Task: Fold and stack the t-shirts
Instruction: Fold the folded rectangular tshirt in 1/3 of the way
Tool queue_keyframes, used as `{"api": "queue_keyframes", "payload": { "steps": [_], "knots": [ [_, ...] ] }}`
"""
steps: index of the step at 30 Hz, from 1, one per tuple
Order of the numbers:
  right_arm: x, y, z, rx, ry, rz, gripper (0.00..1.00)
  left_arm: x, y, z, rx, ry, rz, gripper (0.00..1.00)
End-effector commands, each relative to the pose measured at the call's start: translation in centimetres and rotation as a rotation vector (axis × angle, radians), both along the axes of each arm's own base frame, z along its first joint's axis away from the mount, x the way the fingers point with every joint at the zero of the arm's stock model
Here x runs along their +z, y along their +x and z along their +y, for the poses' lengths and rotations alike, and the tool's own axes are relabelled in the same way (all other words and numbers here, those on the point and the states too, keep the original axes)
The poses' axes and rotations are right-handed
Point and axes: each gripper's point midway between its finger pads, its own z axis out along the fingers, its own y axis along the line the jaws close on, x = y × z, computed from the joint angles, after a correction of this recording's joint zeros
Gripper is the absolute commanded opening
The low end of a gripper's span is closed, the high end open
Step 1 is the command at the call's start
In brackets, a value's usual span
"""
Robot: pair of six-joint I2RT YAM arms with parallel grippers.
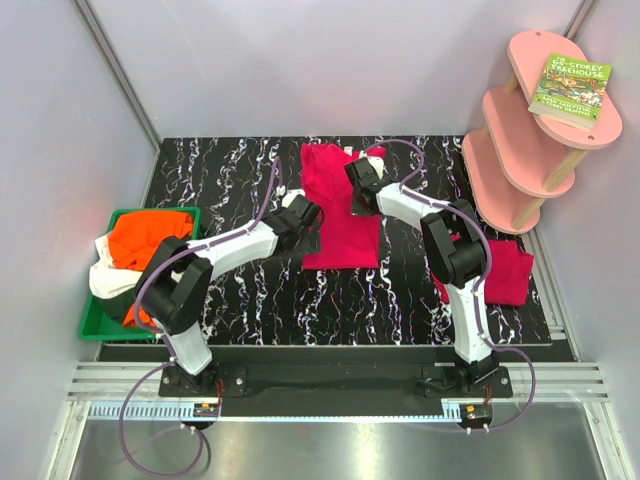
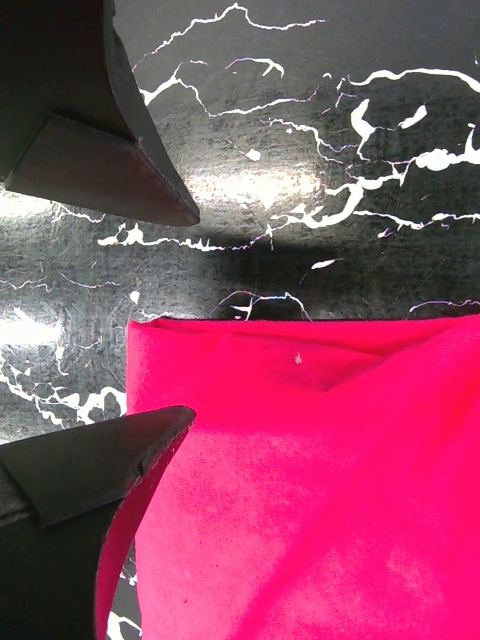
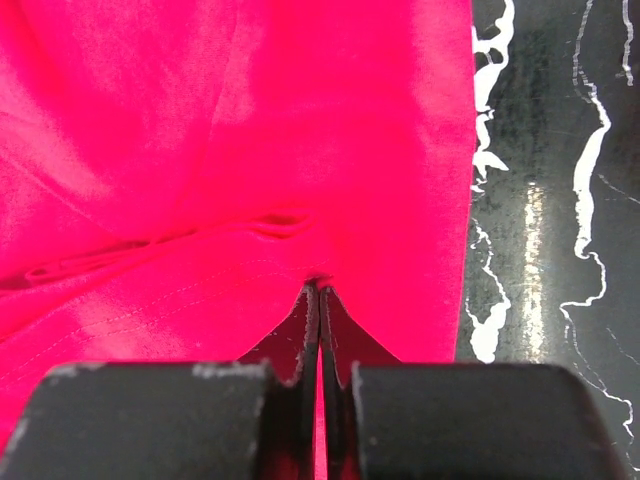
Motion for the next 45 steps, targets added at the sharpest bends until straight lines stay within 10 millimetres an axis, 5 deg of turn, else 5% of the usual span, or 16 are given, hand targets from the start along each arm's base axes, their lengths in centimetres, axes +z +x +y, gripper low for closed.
{"api": "queue_keyframes", "payload": {
  "steps": [1,10,23,31,32,33,36,40,45],
  "knots": [
    [4.1,1.1,-1.3,-0.051,-0.014,-0.096,0.00,1.9,1.4,-1.3,-0.015,-0.049,-0.055,0.76],
    [6.7,1.0,-3.9,-0.117,-0.083,-0.165,0.00,2.0,1.5,-1.7,-0.017,-0.061,-0.051,0.76],
    [3.3,-0.4,-6.4,-0.215,-0.159,-0.082,0.00,1.6,1.6,-1.7,-0.018,-0.053,-0.045,0.75],
    [0.9,-0.4,-6.0,-0.184,-0.149,-0.023,0.00,1.4,1.8,-1.9,-0.021,-0.053,-0.039,0.75],
    [1.1,-0.2,-5.6,-0.169,-0.137,-0.022,0.04,1.4,1.7,-2.0,-0.021,-0.056,-0.037,0.75],
    [1.2,0.0,-5.6,-0.162,-0.135,-0.030,0.26,1.5,1.7,-2.1,-0.023,-0.058,-0.037,0.76],
    [3.1,0.8,-4.9,-0.139,-0.096,-0.092,0.63,1.6,1.7,-2.1,-0.022,-0.061,-0.043,0.77],
    [6.3,1.2,-4.4,-0.118,-0.076,-0.159,0.88,2.9,2.0,-2.1,-0.021,-0.078,-0.075,0.78],
    [9.2,-1.2,-4.7,-0.118,-0.042,-0.191,0.90,3.9,2.3,-2.7,-0.041,-0.097,-0.099,0.79]
  ]
}}
